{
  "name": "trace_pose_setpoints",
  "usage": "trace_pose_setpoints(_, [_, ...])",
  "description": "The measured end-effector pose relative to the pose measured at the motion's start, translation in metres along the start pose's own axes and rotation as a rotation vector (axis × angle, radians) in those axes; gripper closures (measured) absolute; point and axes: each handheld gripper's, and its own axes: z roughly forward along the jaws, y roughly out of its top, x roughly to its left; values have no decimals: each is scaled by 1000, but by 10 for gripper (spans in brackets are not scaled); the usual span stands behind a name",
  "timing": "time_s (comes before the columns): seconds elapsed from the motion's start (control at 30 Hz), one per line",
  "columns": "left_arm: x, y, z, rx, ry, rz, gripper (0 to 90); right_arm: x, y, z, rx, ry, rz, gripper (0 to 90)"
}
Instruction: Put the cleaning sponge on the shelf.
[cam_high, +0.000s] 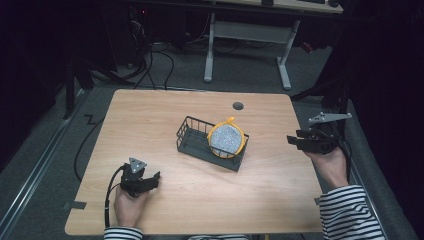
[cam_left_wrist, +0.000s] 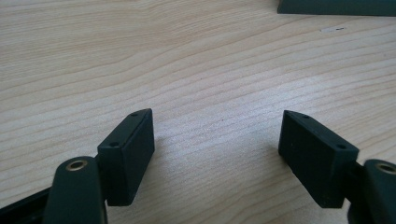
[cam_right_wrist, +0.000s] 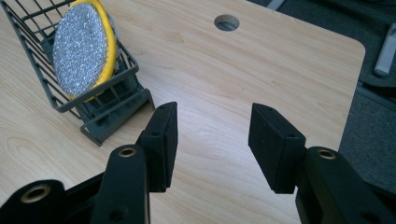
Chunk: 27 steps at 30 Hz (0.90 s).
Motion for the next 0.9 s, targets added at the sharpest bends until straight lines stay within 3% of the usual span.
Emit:
trace_pose_setpoints(0.53, [0,0,0,0,0,0,273,7,-38,6,-10,13,43,528])
trace_pose_setpoints(0.9, [0,0,0,0,0,0,273,18,-71,34,-3,35,82,536])
